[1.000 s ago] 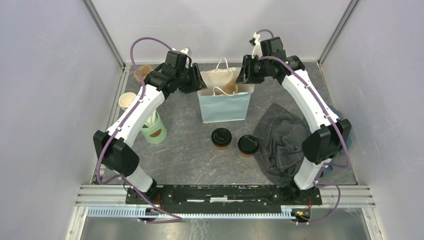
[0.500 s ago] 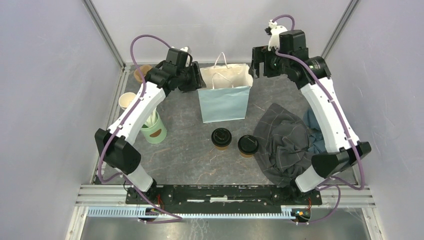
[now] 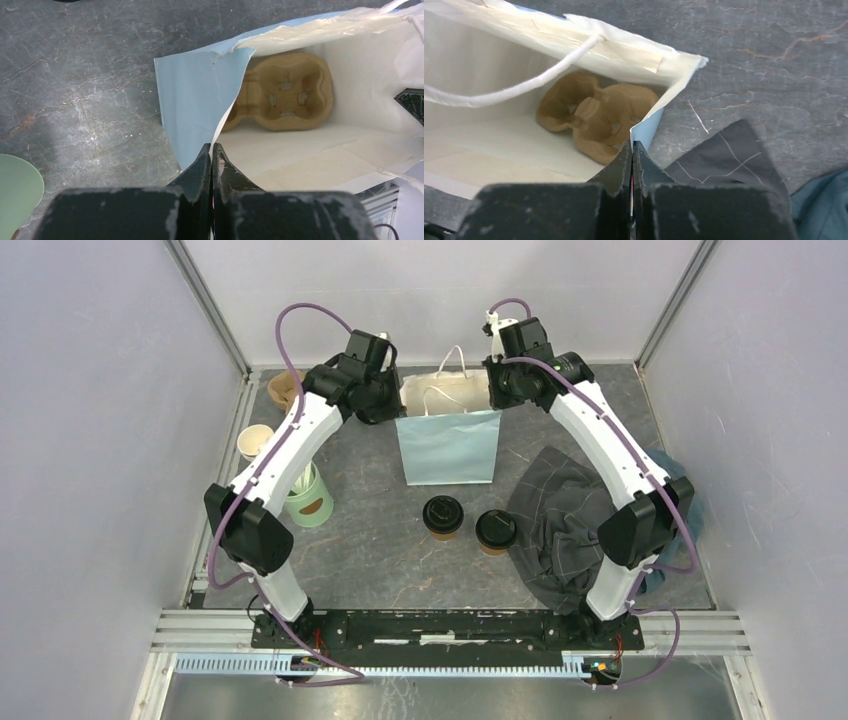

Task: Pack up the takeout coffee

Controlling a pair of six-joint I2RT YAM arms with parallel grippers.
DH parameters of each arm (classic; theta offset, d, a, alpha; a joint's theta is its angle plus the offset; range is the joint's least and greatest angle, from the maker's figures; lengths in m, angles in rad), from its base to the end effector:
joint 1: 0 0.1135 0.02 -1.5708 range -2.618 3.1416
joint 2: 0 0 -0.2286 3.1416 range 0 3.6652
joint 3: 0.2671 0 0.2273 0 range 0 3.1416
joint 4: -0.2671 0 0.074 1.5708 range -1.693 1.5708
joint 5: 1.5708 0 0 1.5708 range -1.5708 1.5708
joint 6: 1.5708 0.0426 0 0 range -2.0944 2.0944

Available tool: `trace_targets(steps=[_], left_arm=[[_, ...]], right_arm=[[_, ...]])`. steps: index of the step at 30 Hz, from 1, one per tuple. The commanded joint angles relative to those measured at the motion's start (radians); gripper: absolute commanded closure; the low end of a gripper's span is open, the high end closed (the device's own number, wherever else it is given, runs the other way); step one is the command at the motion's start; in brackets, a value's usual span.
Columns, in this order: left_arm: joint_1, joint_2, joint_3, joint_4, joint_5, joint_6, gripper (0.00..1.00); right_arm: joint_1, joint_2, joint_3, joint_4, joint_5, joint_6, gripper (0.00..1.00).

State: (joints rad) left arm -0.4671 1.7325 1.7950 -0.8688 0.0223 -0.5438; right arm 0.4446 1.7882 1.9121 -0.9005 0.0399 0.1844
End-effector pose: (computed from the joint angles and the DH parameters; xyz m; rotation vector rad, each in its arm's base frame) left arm 0.3144 -0.1596 0.3285 -0.0825 2.4355 -0.4982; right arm 0.3281 0.1544 0.3416 -0.2868 2.3443 0.2616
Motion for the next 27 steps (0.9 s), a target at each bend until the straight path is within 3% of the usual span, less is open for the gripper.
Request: trace_targets(steps=[1, 8, 12, 16, 18, 20, 23, 27], left_arm=[[-0.005, -0.005, 0.156, -0.058, -0.032, 0.0, 0.98], [-0.005, 0.0, 0.355, -0.154, -0.052, -0.036, 0.98], [-0.005, -0.006, 0.373, -0.173, -0.054, -0.057, 0.98], [-0.002, 0.017, 0.348, -0.172, -0.06, -0.053, 0.96], [-0.002, 0.037, 0.301, -0.149, -0.085, -0.014, 0.72], [0.009, 0.063, 0.232, -0.138, -0.088, 0.035, 0.55], [0.012, 0.078, 0.25, -0.186, -0.059, 0.06, 0.41], [0.013, -0.011, 0.173, -0.11, -0.081, 0.059, 0.25]], right_arm=[[-0.002, -0.069, 0.101, -0.007, 0.09, 0.007, 1.0], [-0.002, -0.148, 0.173, -0.041, 0.044, 0.074, 1.0], [-0.002, -0.166, 0.179, -0.043, 0.028, 0.111, 1.0], [-0.012, -0.168, 0.059, 0.015, 0.04, 0.106, 0.98], [-0.028, -0.183, -0.1, 0.088, 0.078, 0.071, 0.82], [-0.061, -0.183, -0.193, 0.111, 0.076, 0.04, 0.58], [-0.084, -0.166, -0.142, 0.041, 0.021, 0.009, 0.41], [-0.083, -0.201, -0.106, 0.069, -0.013, 0.025, 0.23]])
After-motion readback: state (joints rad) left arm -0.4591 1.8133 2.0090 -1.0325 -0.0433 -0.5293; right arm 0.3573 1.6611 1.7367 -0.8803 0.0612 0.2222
